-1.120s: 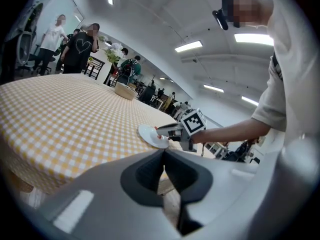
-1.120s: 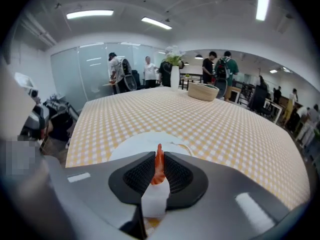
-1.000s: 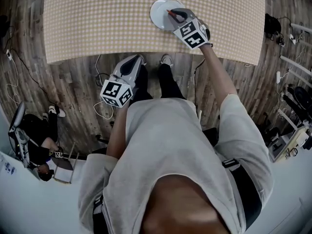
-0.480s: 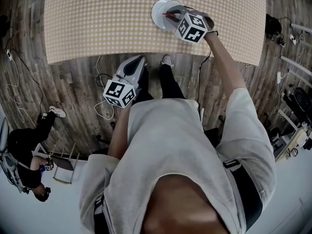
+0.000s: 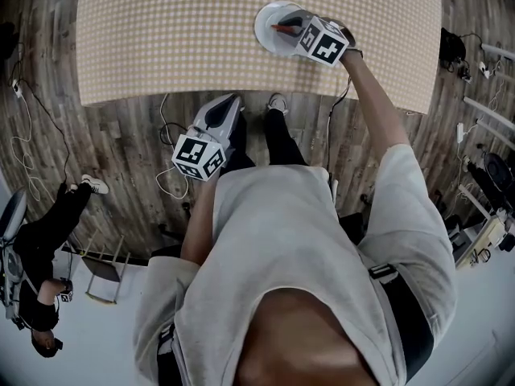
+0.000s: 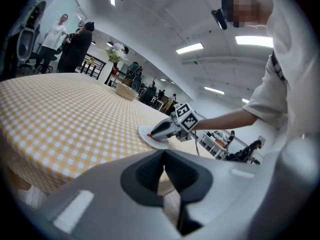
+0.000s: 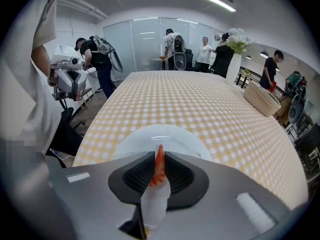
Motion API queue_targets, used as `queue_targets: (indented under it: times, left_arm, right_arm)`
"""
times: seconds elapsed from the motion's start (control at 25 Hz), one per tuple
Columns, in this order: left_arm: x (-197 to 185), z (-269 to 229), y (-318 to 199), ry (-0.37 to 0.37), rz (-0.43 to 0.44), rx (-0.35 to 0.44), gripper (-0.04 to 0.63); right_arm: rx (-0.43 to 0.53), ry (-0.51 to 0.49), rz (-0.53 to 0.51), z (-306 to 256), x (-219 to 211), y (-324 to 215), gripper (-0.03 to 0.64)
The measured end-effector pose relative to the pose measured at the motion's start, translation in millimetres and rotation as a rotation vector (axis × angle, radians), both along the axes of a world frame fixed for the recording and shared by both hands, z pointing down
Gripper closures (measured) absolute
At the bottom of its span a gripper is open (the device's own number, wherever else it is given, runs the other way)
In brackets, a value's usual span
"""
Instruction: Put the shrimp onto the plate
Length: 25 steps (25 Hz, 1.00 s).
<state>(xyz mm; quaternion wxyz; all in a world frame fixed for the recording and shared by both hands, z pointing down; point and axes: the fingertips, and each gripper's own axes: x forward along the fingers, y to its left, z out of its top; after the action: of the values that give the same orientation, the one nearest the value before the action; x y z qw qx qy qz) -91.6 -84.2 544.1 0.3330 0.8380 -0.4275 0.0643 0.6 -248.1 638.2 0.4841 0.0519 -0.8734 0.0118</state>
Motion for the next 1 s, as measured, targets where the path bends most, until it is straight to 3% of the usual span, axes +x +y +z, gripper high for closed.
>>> queue_targets:
  times: [0.4,0.68,0.8,1.0]
  left_arm:
    - [-2,-1,2,0.004,-0.022,0.012,0.586]
    - [-2,-4,5,0.003,-0.027,0.024,0.586]
    - [2,-8,6,0.003,-0.023,0.034,0.586]
    - [8,-15,5,-0.002,-0.016,0.053,0.586]
  right_arm:
    - [-0.003,-0.006,0.02,0,-4,2,0.508]
    - [0.014,-0.024,0.028,-10,-7,1,0.509]
    - [0.037,-0.027,0.039,-16,-5,4,0.523]
    - [0.101,-0.017,0.033,-23,-1,8,0.617]
